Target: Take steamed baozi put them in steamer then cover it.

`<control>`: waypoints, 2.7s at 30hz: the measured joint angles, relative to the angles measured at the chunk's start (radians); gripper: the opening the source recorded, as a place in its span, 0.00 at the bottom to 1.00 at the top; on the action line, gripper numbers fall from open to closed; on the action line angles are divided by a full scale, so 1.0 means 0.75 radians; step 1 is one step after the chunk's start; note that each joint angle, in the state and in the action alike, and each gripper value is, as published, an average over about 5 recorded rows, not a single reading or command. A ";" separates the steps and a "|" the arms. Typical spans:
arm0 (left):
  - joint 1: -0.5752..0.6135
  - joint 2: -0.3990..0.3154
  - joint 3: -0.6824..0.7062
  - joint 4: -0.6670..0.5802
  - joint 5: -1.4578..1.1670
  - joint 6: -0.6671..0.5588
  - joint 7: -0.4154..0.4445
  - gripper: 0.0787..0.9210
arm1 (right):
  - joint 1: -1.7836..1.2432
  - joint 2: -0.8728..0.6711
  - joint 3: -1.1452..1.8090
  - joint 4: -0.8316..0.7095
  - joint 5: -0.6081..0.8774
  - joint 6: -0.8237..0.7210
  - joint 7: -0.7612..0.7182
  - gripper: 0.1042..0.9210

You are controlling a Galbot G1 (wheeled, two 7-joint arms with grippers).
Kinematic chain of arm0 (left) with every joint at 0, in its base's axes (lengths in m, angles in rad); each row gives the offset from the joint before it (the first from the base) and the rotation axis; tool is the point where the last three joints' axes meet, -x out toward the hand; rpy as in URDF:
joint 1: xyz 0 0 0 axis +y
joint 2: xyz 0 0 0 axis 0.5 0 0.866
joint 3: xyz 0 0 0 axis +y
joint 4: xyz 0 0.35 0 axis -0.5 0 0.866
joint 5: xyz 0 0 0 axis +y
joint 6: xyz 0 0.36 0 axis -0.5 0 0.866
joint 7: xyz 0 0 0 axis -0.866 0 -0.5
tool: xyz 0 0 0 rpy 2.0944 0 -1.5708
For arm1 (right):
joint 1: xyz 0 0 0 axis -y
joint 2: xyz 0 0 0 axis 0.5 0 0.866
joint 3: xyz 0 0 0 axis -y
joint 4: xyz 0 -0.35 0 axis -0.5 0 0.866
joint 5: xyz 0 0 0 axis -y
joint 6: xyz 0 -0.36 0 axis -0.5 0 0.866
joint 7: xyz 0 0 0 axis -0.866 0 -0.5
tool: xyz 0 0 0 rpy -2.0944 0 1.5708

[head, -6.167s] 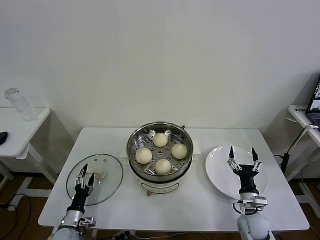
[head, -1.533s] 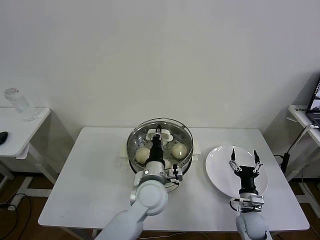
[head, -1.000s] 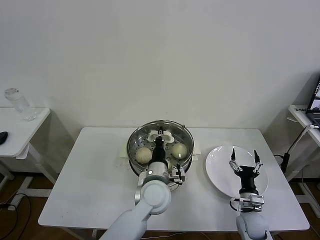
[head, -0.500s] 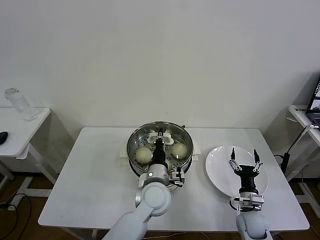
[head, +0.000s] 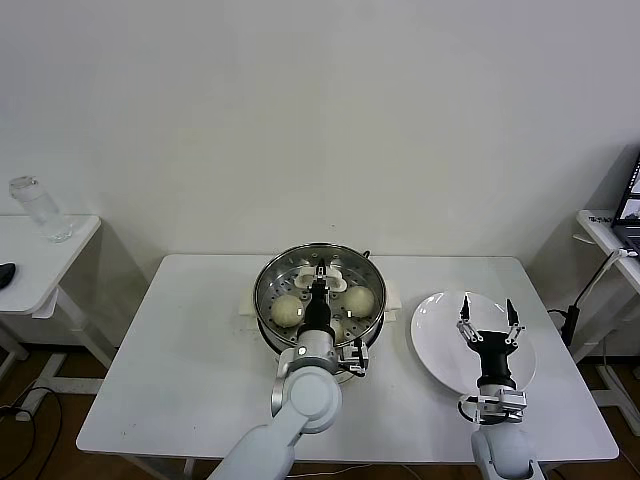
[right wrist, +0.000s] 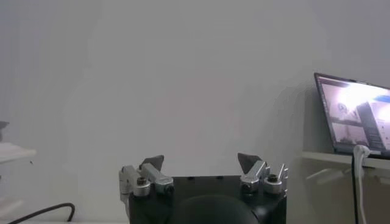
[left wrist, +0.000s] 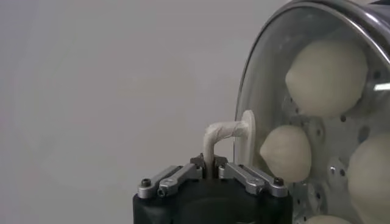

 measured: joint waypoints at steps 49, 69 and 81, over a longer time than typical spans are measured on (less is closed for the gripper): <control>0.203 0.149 -0.068 -0.419 -0.110 -0.006 0.012 0.88 | 0.011 0.011 -0.019 0.019 -0.004 -0.015 -0.003 0.88; 0.459 0.235 -0.840 -0.333 -1.413 -0.638 -0.387 0.88 | -0.075 -0.058 -0.073 0.178 0.253 -0.271 0.000 0.88; 0.657 0.213 -1.077 -0.182 -1.915 -1.041 -0.284 0.88 | -0.140 -0.078 -0.088 0.234 0.326 -0.305 -0.007 0.88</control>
